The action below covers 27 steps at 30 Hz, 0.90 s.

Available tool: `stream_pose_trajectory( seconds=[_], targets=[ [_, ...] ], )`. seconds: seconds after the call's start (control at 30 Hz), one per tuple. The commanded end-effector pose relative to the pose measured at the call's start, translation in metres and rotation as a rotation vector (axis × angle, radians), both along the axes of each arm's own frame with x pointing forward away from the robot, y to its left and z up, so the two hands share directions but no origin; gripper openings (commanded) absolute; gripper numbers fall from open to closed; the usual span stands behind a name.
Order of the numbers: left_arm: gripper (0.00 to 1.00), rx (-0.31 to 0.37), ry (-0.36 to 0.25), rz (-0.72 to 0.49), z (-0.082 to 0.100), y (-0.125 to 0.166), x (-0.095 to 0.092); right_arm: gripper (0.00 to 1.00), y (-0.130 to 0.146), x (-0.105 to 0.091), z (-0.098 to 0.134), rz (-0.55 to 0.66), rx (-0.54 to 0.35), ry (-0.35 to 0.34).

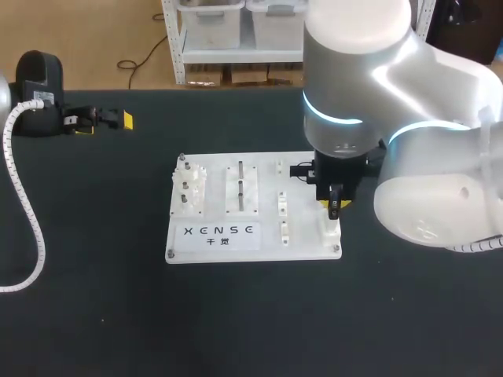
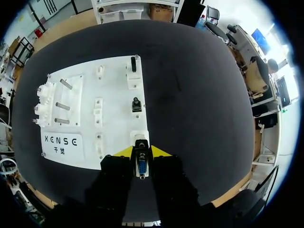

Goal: Insert the USB connector, Ethernet cable, and multi-pin plug into their matching sockets one by one.

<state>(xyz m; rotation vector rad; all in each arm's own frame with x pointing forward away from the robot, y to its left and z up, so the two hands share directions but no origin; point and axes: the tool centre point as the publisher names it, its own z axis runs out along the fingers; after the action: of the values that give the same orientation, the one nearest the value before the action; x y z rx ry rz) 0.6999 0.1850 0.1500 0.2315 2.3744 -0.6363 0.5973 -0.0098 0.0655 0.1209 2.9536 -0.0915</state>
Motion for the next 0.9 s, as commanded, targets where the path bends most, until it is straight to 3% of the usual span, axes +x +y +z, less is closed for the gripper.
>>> stream_pose_trajectory(
  seconds=[0.03,0.9],
  targets=[
    [1.0,0.0,0.0,0.0,0.0,0.0,0.0,0.0,0.0002,-0.0002,-0.0004,-0.002,-0.002,-0.003],
    [1.0,0.0,0.0,0.0,0.0,0.0,0.0,0.0,-0.0004,-0.0008,-0.0024,-0.002,-0.006,-0.008]
  ],
)
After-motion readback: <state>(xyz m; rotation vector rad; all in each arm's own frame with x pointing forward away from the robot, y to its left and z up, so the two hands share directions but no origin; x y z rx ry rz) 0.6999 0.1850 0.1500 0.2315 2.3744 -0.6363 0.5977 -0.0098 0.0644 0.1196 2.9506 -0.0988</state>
